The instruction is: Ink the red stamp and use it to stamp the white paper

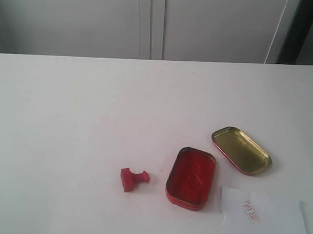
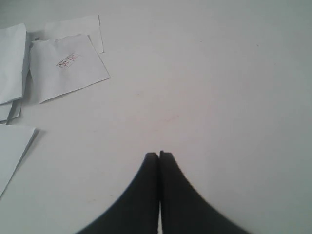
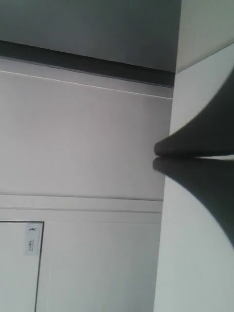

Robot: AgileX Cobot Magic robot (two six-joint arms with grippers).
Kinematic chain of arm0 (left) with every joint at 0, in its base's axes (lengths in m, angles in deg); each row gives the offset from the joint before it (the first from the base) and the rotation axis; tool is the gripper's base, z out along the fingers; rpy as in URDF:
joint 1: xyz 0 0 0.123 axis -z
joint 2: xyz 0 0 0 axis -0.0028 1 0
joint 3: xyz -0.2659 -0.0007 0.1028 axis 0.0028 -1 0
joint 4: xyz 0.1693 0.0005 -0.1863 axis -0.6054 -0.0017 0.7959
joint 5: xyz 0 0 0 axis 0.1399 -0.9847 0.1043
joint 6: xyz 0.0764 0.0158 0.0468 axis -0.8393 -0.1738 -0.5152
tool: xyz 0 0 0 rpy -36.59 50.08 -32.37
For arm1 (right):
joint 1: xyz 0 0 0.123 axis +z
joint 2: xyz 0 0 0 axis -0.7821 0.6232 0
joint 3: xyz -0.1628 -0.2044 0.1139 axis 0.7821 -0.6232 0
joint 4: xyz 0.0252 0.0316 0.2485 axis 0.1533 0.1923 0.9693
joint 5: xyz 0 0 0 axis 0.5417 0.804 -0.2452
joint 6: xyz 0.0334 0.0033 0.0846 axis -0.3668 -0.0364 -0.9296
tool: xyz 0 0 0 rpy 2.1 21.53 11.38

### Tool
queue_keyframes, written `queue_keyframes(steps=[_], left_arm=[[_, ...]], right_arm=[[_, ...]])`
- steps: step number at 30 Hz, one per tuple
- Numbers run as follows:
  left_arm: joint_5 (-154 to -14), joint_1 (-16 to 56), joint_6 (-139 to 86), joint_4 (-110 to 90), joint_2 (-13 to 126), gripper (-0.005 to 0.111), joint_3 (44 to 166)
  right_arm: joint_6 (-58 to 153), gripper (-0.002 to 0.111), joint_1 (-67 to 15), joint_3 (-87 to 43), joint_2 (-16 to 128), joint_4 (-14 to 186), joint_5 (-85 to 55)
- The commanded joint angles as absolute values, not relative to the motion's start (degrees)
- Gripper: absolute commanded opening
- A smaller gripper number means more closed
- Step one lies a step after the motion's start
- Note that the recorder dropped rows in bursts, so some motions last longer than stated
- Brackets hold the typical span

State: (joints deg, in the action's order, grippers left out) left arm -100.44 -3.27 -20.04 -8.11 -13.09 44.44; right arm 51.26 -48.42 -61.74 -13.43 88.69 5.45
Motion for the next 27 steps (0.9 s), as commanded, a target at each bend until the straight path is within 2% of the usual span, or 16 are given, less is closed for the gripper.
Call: queue_keyframes(steps=[1,14,24,27], left_arm=[[-100.21,-3.08,-19.52,-7.84,-13.34,0.0,44.39],[-100.21,-3.08,-19.52,-7.84,-13.34,0.0,44.39],[-100.21,-3.08,-19.52,-7.84,-13.34,0.0,44.39],[-100.21,-3.08,-19.52,-7.84,-13.34,0.0,44.39]], right_arm=[[51.27,0.0,-48.52,-63.04,-15.76,88.44,3.83],[51.27,0.0,-48.52,-80.51,-15.76,88.44,1.03],[51.27,0.0,-48.52,-86.53,-15.76,88.44,1.03],[51.27,0.0,-48.52,-86.53,-15.76,88.44,4.68]])
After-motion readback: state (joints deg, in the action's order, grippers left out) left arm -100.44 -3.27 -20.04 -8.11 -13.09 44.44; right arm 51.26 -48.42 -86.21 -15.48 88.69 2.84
